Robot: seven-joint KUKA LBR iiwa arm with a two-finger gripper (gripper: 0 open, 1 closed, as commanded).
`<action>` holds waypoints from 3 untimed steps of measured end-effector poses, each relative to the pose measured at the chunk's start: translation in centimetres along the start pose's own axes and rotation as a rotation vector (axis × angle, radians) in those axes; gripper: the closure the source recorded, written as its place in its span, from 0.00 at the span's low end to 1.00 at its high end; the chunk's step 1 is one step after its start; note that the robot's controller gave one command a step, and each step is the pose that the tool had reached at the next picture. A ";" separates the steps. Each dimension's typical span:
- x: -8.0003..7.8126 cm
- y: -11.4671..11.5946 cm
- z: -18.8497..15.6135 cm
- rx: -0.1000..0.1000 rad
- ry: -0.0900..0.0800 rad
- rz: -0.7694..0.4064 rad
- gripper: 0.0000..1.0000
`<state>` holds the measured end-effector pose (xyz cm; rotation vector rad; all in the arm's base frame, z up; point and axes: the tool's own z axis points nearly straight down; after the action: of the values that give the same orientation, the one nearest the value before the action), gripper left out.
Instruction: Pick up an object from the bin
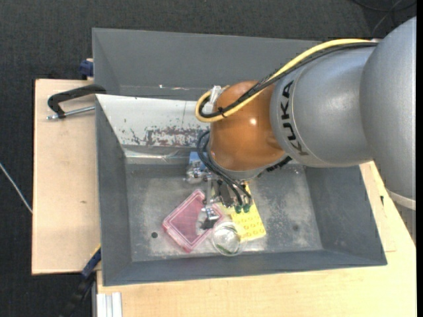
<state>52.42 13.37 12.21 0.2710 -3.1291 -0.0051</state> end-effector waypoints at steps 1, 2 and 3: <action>-0.1 -0.3 0.2 0.001 -0.002 -0.012 0.00; -0.5 -0.9 1.4 0.002 0.009 -0.228 0.00; 1.8 0.7 1.1 0.008 -0.045 -0.559 1.00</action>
Offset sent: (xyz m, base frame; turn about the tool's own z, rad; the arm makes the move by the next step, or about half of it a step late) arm 0.0505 0.0205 0.0254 -0.2893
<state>50.51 13.76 11.11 1.1405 -2.9755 0.0018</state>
